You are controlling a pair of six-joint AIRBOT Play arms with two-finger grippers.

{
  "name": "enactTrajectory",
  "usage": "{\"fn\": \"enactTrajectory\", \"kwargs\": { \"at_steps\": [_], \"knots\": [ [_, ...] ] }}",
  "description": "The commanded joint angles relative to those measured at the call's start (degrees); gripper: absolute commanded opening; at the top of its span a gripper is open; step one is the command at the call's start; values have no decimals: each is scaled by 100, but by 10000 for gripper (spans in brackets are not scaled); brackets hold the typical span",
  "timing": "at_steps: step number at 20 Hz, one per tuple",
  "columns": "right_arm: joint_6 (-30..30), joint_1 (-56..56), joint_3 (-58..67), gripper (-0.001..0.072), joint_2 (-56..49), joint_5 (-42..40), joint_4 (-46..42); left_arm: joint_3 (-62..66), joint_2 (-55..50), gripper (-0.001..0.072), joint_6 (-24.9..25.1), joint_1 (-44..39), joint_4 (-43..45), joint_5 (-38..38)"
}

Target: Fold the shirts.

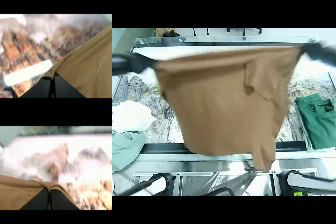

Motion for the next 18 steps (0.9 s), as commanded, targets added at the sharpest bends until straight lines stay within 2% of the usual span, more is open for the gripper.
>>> {"fn": "enactTrajectory", "kwargs": {
  "at_steps": [1, 3, 5, 7, 9, 11, 15, 18],
  "knots": [
    [-4, 498, -337, 22, -1635, -848, -612, 87, -2140, 15, 22, -590, 1174, 378],
    [-11, 529, -195, 22, -2376, -1266, -289, 887, -3333, 14, -258, -586, 1137, 334],
    [-4, 529, 275, 22, -2892, -1327, -146, 1849, -4113, 14, -479, -632, 1143, 201],
    [15, 520, 715, 22, -3056, -1276, -153, 2708, -4481, 14, -588, -675, 1150, 74],
    [17, 483, 933, 22, -2935, -1128, -286, 2975, -4411, 14, -603, -669, 1147, 24],
    [144, 411, 940, 22, -2623, -822, -833, 2614, -4083, 14, -564, -640, 1235, -33],
    [1169, 413, 841, 21, -2166, 37, -2863, 1961, -3630, 15, -505, -603, 1834, -254],
    [1290, 415, 369, 21, -2144, 356, -3156, 1821, -3626, 15, -457, -682, 2006, -448]
  ]
}}
